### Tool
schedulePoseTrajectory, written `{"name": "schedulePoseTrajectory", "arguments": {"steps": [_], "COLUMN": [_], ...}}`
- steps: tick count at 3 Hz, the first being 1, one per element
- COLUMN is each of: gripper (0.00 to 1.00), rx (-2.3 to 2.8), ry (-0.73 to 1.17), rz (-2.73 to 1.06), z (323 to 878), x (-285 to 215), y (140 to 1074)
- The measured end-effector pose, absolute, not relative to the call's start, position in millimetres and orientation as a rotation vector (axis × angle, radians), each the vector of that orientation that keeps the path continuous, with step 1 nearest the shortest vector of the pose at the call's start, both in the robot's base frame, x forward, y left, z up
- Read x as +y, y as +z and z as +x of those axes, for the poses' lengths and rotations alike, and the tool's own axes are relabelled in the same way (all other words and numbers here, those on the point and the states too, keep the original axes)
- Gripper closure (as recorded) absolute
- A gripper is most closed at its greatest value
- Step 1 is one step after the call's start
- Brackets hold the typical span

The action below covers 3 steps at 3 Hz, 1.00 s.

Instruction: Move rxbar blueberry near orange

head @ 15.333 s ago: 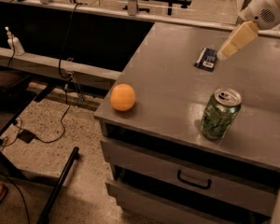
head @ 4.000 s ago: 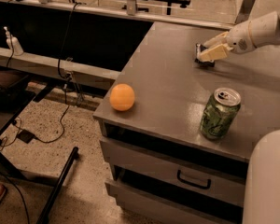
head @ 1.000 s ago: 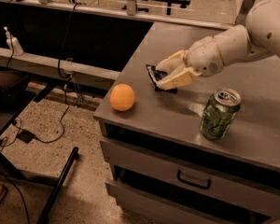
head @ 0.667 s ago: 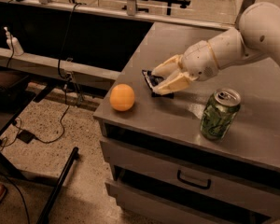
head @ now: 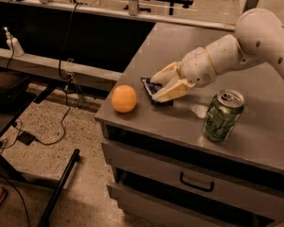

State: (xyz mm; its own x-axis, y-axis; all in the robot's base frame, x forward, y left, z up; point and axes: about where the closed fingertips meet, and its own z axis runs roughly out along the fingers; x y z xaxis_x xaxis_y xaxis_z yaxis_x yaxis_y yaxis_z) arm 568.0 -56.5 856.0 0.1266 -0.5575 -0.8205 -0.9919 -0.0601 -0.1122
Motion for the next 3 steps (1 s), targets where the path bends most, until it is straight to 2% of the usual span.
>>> {"name": "schedulePoseTrajectory", "arguments": {"steps": [3], "gripper": [0.00], "rx": [1.507], "ry": [0.799], "rz": [-1.715], "z": [567.7], "x": [-50.3], "y": [854.0]}}
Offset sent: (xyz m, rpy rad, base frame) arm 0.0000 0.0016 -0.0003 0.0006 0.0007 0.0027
